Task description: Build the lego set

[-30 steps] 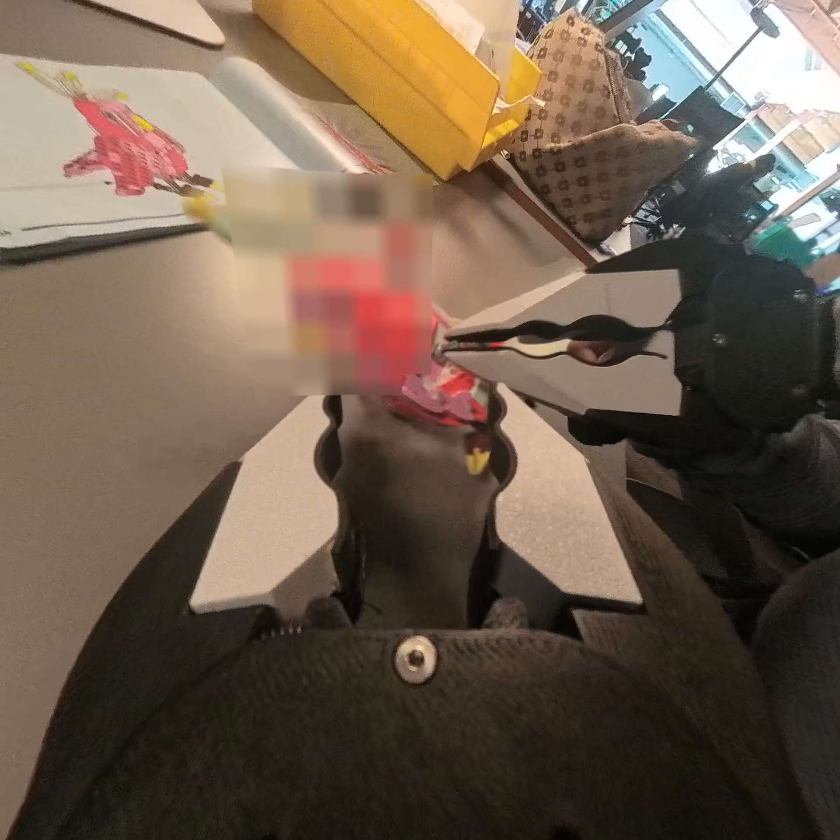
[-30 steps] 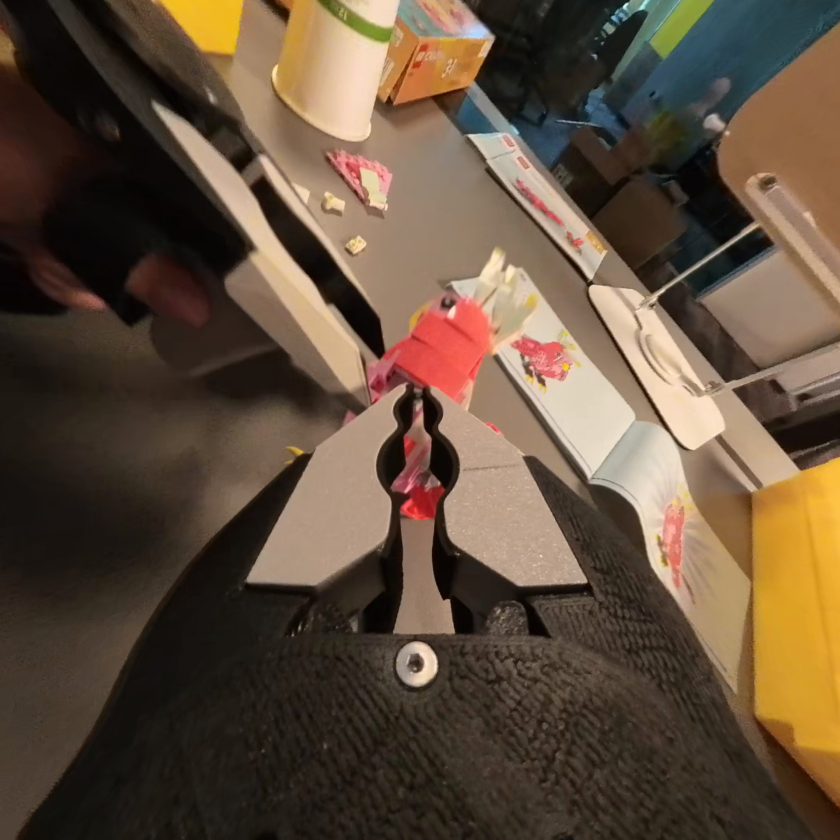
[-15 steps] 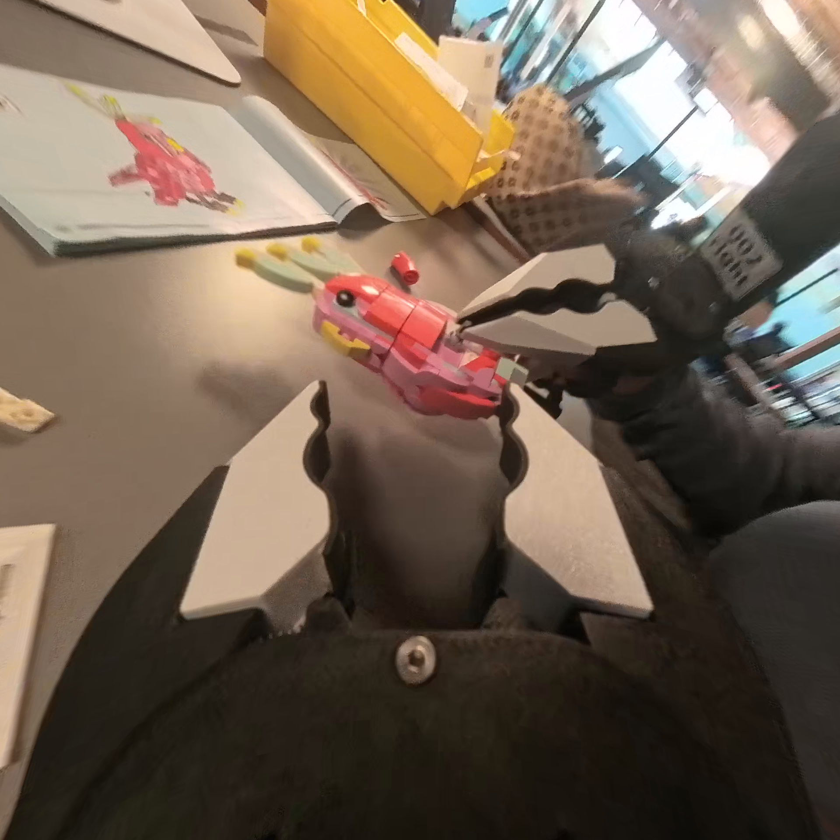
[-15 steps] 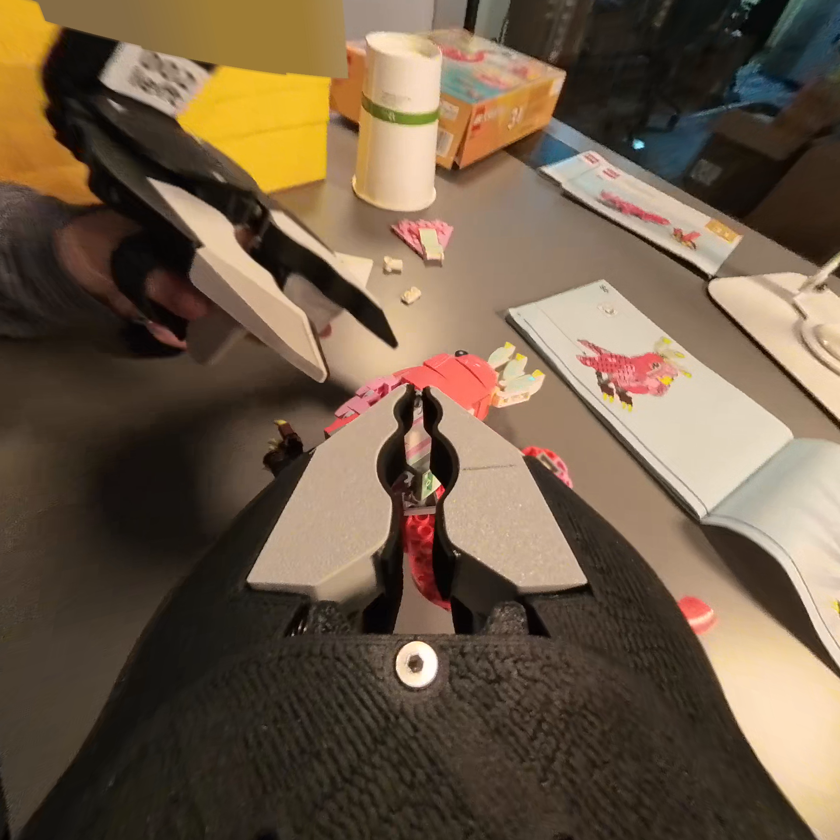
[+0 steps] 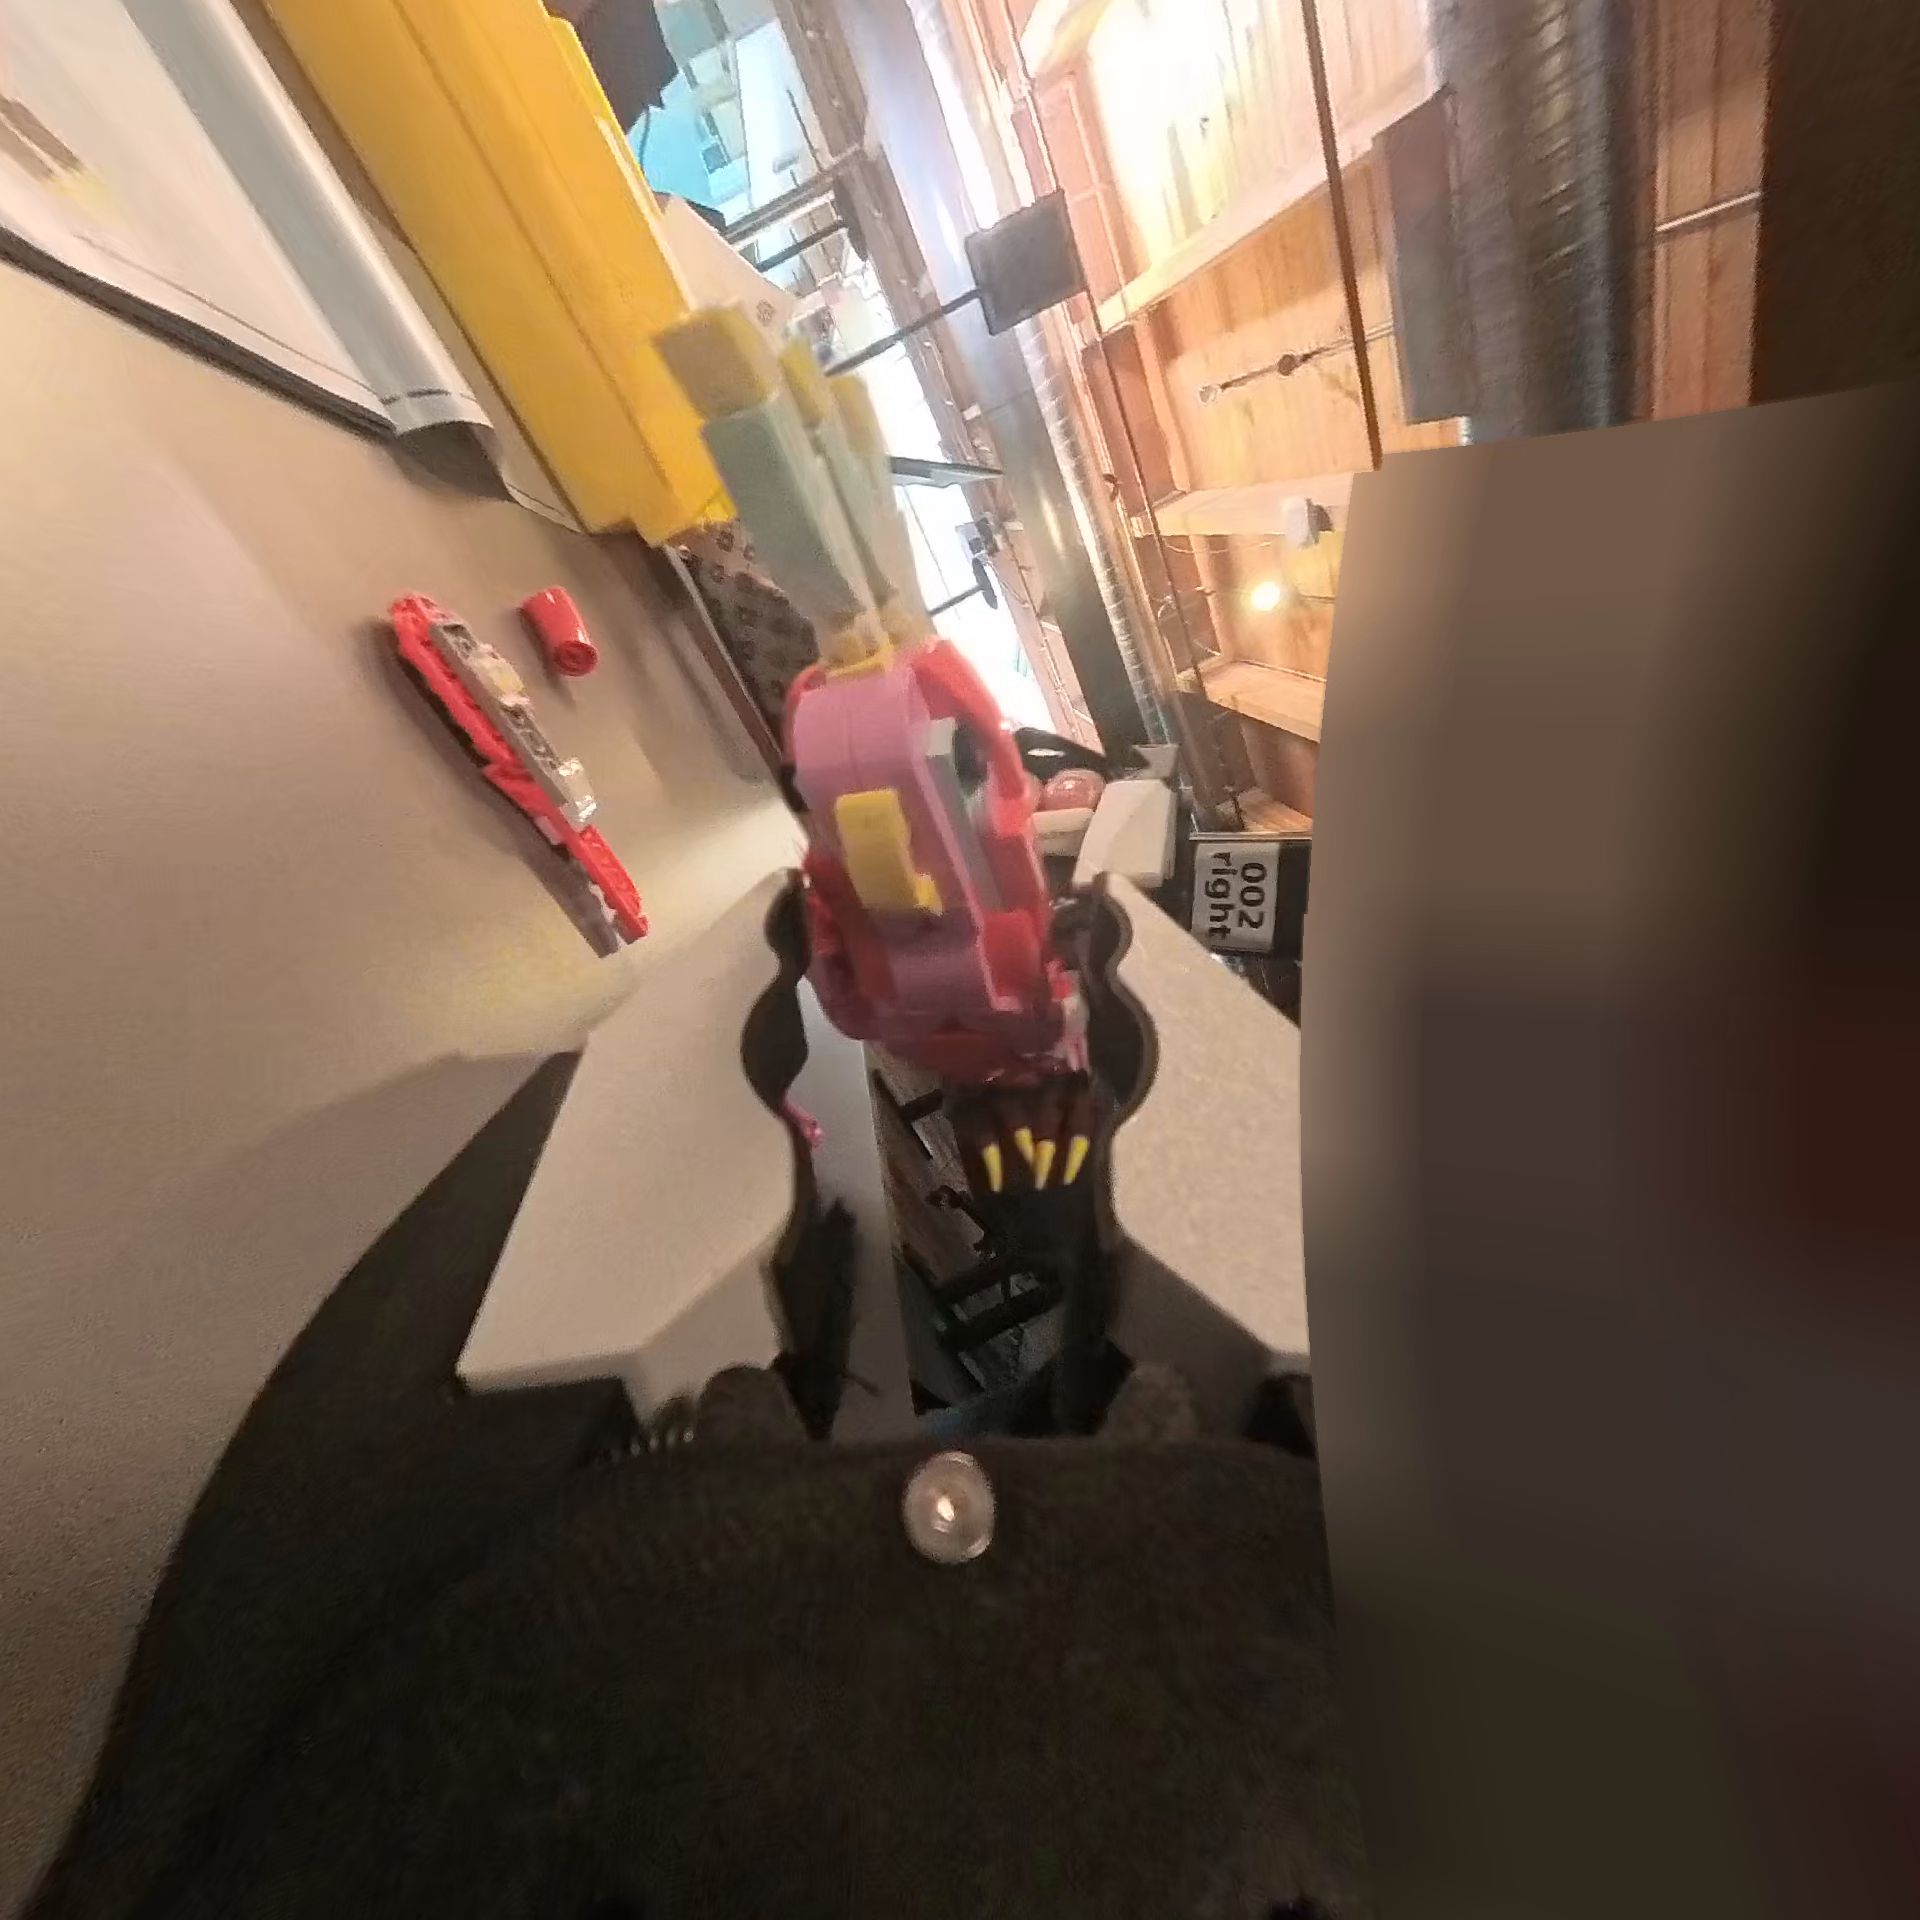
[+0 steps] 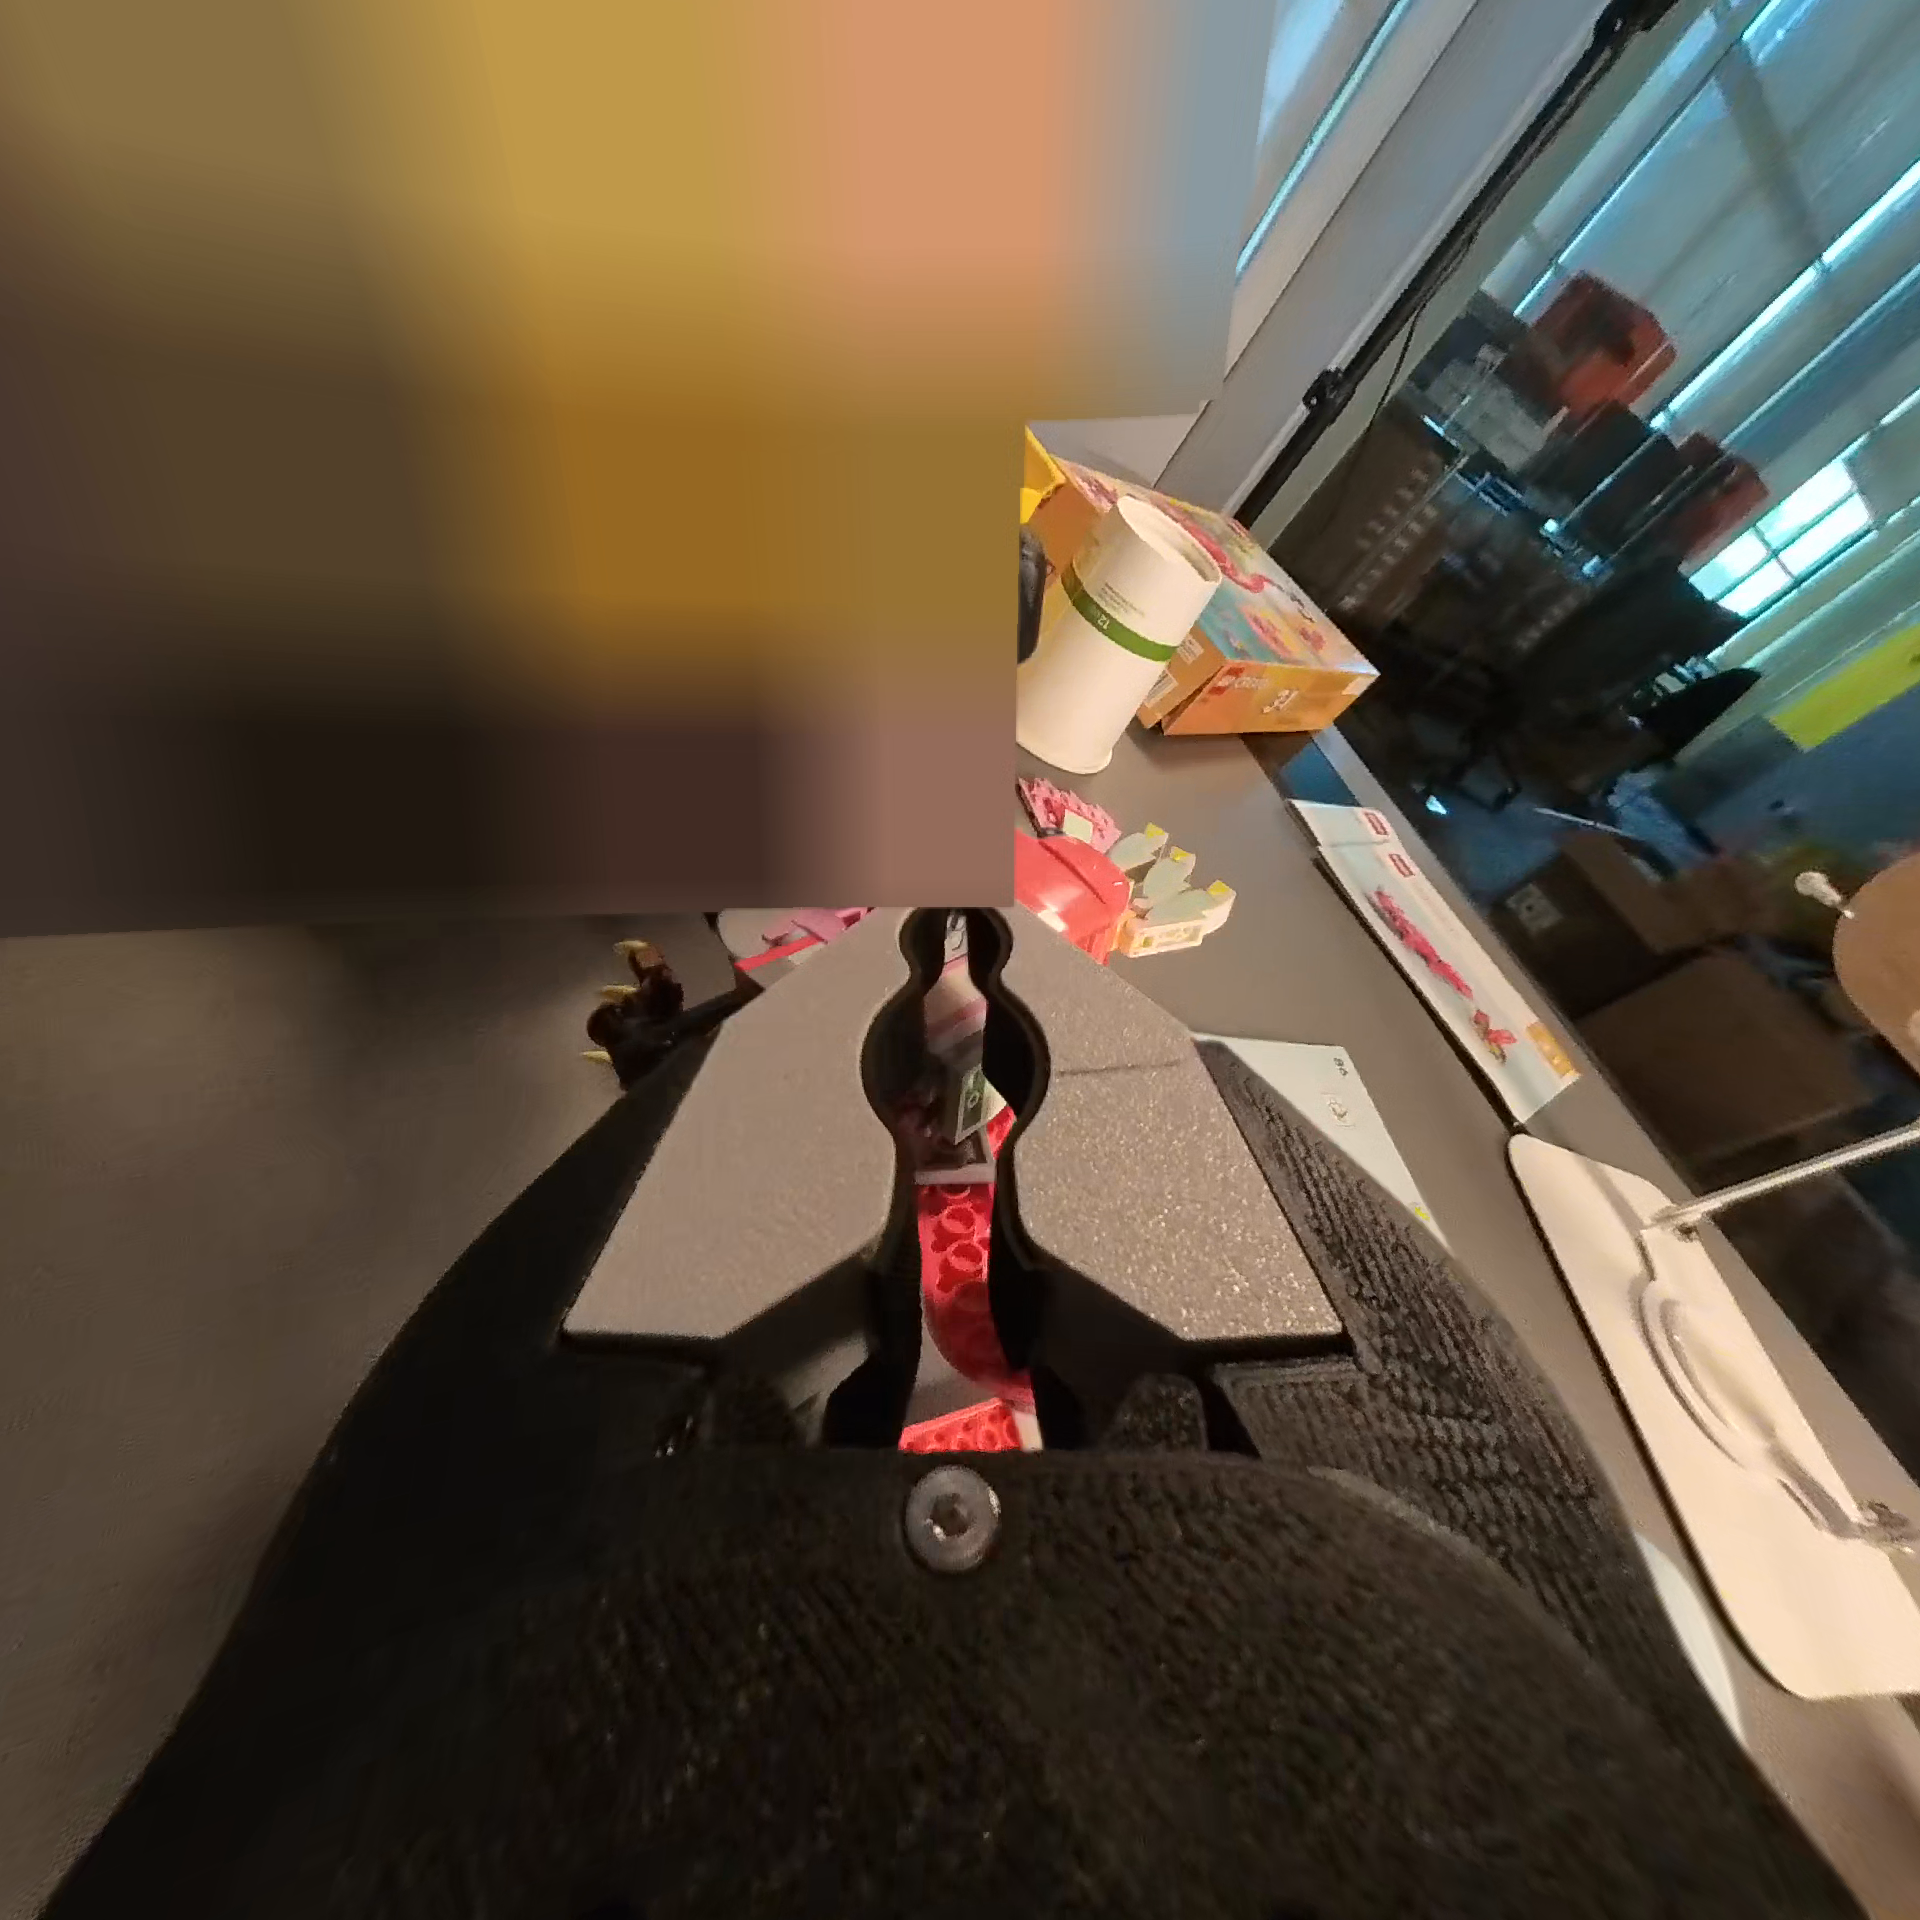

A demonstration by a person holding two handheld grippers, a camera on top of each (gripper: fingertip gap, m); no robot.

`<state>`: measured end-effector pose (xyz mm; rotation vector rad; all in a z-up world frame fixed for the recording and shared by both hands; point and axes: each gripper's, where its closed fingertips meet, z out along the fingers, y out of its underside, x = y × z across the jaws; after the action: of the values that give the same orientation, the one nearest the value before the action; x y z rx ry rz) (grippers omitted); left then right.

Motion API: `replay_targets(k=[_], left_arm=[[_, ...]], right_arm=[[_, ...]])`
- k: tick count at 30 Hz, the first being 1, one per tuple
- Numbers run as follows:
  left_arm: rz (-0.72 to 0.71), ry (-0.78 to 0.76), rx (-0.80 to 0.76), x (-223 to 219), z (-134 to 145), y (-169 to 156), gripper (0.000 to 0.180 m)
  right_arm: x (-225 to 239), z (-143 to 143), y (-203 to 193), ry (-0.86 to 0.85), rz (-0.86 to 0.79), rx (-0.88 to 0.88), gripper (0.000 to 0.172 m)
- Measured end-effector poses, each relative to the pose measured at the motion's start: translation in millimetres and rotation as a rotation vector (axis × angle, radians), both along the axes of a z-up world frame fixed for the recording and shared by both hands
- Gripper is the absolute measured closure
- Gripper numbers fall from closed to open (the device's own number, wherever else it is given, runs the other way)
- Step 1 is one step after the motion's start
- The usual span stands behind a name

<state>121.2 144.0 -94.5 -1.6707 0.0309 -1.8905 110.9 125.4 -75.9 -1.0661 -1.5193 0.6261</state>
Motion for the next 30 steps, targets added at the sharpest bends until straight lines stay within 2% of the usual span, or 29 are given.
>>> replay_targets(k=[1, 2, 3, 11, 13, 17, 24, 27, 30], left_arm=[[0.013, 0.007, 0.001, -0.9, -1.0, 1.6, 0.135], [0.026, 0.016, 0.012, -1.1, -0.6, 2.4, 0.131], [0.042, 0.039, 0.031, -1.1, -0.9, 3.4, 0.138], [0.269, 0.295, 0.175, -14.6, -9.5, 19.7, 0.140], [0.322, 0.360, 0.212, -18.8, -11.1, 23.0, 0.141], [0.405, 0.467, 0.272, -25.3, -13.1, 27.1, 0.143], [0.466, 0.613, 0.308, -29.8, -21.4, 31.7, 0.144], [0.467, 0.629, 0.322, -28.5, -21.3, 30.9, 0.144], [0.476, 0.651, 0.341, -28.1, -20.7, 30.3, 0.144]], right_arm=[[1.1, 1.5, 0.2, 0.006, -0.005, -0.005, 0.171], [2.0, 1.9, 0.5, 0.007, -0.010, -0.012, 0.171], [2.6, 1.3, 1.2, 0.004, -0.019, -0.013, 0.171], [0.2, -15.1, 17.5, -0.063, -0.213, 0.017, 0.171], [-1.2, -18.6, 22.4, -0.061, -0.273, -0.008, 0.170], [-2.3, -21.5, 30.5, -0.014, -0.349, -0.132, 0.158], [-6.3, -26.1, 27.4, -0.005, -0.331, -0.342, 0.158], [-3.9, -36.0, 33.0, -0.046, -0.378, -0.355, 0.158], [-4.7, -41.2, 32.4, -0.057, -0.389, -0.357, 0.170]])
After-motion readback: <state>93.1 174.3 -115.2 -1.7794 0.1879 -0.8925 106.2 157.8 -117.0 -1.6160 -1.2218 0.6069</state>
